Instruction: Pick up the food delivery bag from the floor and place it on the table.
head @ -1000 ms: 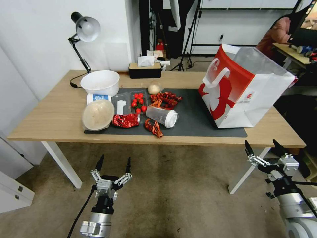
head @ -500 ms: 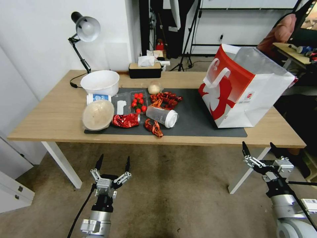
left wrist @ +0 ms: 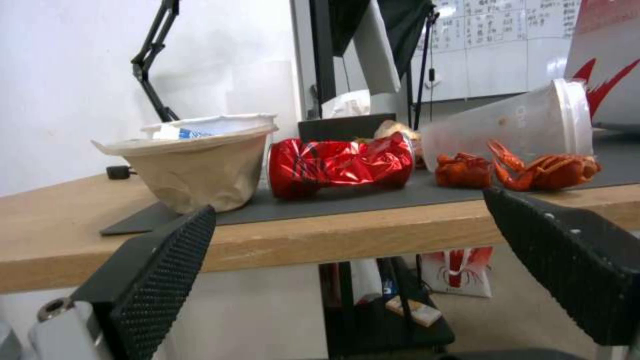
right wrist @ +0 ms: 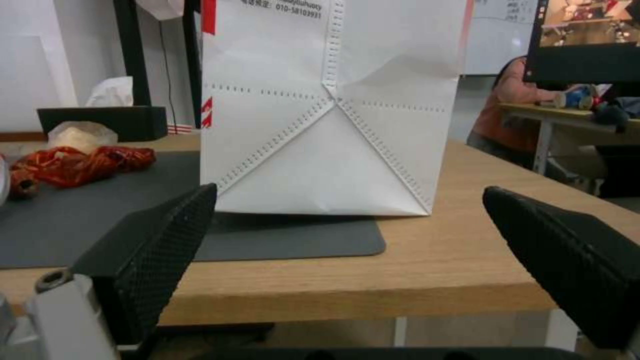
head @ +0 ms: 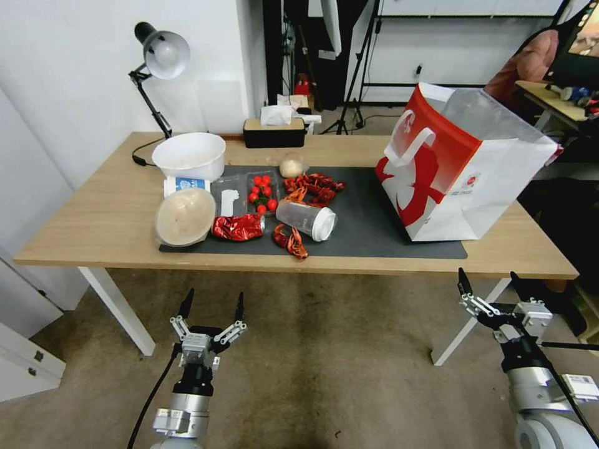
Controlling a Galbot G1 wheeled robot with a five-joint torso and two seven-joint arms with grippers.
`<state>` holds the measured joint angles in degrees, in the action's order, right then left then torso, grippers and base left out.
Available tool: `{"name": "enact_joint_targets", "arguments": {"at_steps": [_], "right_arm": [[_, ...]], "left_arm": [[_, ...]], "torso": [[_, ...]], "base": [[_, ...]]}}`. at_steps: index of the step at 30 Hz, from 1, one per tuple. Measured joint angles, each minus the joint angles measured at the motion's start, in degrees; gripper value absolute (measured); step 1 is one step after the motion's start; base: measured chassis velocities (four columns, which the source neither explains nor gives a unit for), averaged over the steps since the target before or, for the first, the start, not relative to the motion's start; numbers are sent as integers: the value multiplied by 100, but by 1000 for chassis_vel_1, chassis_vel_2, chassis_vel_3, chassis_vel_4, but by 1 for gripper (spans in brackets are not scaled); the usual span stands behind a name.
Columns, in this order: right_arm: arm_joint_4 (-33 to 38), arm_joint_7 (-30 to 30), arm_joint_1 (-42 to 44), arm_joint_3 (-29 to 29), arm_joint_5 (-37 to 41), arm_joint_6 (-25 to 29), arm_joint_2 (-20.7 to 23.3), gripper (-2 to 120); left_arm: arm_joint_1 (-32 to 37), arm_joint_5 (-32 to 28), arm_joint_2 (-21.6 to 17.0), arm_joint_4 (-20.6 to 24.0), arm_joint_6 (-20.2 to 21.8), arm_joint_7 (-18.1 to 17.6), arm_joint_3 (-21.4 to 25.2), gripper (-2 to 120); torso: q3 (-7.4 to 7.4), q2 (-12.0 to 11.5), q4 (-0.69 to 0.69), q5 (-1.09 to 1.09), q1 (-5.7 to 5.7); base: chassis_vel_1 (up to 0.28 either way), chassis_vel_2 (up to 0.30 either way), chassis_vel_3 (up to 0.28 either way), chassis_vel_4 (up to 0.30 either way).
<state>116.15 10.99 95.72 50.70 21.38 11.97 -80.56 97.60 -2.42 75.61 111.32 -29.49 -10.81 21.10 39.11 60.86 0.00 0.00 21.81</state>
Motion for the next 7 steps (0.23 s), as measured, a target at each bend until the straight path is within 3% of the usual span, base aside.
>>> {"name": "enact_joint_targets", "arguments": {"at_steps": [7], "right_arm": [[-1, 4, 3, 7, -5, 9, -2, 100]], "left_arm": [[-9, 12, 3, -10, 7, -36, -5, 100]], "torso": [[0, 0, 0, 0, 0]], "base": [[0, 0, 0, 0]]}}
